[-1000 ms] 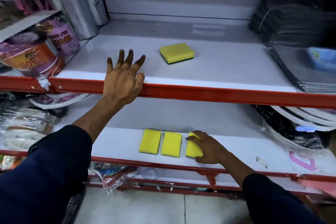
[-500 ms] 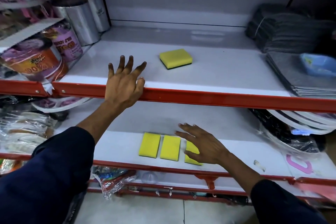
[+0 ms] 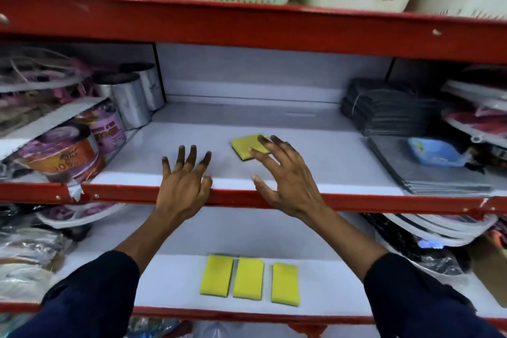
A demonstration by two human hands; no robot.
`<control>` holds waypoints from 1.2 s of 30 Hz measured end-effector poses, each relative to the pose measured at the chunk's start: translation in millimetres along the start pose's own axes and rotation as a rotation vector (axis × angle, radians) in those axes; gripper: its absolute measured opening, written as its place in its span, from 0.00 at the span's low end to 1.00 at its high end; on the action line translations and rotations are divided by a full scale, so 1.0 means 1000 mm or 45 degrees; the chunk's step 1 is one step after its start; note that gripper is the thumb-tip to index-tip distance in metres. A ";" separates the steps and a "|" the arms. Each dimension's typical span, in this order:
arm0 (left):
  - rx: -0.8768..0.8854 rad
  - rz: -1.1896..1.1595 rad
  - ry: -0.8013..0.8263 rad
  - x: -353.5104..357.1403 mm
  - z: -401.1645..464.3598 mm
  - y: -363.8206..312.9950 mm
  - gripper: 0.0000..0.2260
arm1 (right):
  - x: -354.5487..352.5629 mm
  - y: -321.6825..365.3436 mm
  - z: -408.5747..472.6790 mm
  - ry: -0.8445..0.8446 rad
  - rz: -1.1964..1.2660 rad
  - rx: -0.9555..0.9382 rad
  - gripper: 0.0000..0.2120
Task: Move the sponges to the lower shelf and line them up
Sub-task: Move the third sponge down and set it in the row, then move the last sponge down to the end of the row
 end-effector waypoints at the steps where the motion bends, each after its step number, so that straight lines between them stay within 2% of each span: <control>1: -0.002 0.005 0.000 -0.001 0.001 0.000 0.32 | 0.004 -0.003 0.011 0.003 -0.021 0.104 0.24; 5: -0.014 -0.005 0.001 0.002 -0.001 -0.001 0.34 | 0.031 -0.012 0.044 0.288 -0.076 0.474 0.30; 9: -0.016 -0.006 -0.006 0.004 0.002 -0.001 0.34 | 0.067 -0.021 0.069 0.617 -0.130 0.691 0.37; 14: -0.010 -0.003 -0.013 0.005 0.004 0.001 0.34 | 0.093 -0.028 0.083 0.719 -0.166 0.798 0.42; 18: -0.009 -0.028 -0.002 0.007 0.004 0.002 0.33 | 0.099 -0.032 0.085 0.703 -0.200 0.794 0.40; 24: -0.001 -0.028 -0.034 0.008 0.004 0.003 0.32 | 0.070 -0.028 0.081 0.580 -0.106 0.666 0.44; 31: -0.008 0.006 -0.025 0.007 0.003 0.003 0.33 | -0.009 -0.012 0.039 0.380 -0.012 0.312 0.47; 36: 0.006 0.036 -0.022 0.006 0.004 0.004 0.33 | -0.051 -0.009 -0.008 0.441 0.030 0.011 0.47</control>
Point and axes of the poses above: each hand's wrist, its own z-axis towards the middle knuckle, its own x-axis out of the palm, y = z × x, the point moved 2 cm from there along z, towards the middle knuckle, and after that the axes turned 8 degrees about -y, right-handed, at the moved point
